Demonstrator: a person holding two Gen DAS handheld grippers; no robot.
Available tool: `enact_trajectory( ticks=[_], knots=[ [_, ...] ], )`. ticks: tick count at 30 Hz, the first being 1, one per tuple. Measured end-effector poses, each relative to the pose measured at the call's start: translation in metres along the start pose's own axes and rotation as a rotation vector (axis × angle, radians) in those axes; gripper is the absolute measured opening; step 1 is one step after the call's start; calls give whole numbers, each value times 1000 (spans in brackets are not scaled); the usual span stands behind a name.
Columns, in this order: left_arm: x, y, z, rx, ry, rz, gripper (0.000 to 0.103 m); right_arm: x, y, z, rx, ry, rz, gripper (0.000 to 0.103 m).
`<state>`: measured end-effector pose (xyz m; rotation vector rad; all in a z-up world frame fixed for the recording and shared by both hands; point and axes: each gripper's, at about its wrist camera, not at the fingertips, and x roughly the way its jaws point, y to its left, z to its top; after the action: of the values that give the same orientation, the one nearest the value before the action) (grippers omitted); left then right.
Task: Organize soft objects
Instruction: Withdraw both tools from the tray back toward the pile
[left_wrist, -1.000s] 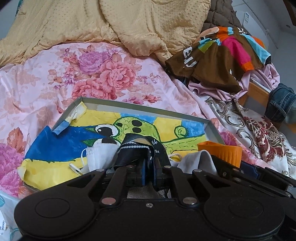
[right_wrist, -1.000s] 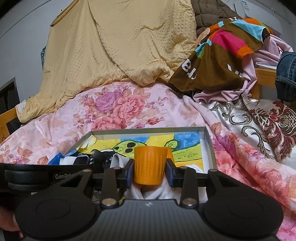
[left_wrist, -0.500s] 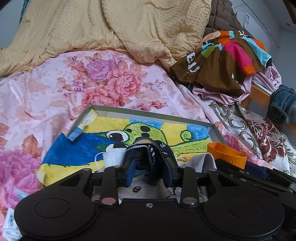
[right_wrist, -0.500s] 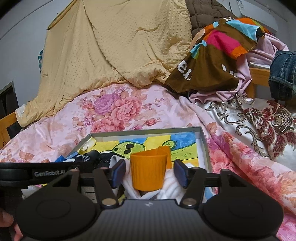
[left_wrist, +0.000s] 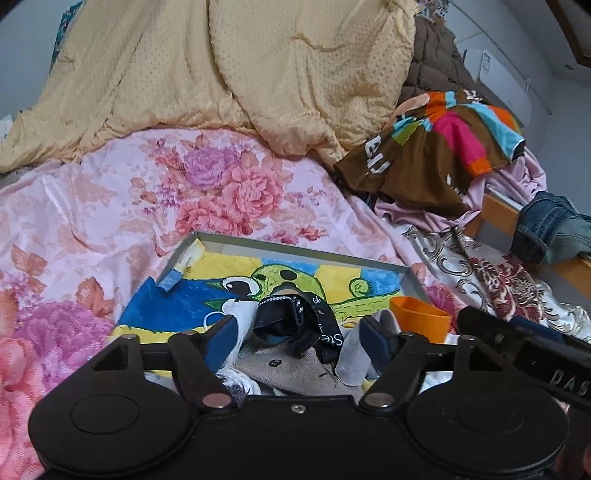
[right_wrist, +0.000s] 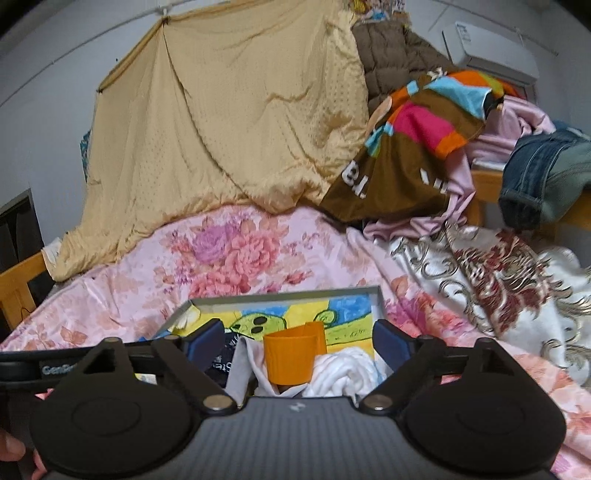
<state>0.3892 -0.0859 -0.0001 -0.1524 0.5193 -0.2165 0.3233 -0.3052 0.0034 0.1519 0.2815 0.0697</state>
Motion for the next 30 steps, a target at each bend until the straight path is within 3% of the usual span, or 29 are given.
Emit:
enact_trajectory(
  ticks=[15, 23, 30],
  knots=[
    [-104, 10, -20, -8, -100, 16, 101, -99, 28, -14, -17, -119, 27, 103],
    [-153, 20, -38, 40, -121, 20, 102, -137, 55, -37, -60, -114, 47, 103],
    [-182, 34, -57, 96, -88, 20, 102, -159, 69, -56, -76, -91, 84, 103]
  ],
)
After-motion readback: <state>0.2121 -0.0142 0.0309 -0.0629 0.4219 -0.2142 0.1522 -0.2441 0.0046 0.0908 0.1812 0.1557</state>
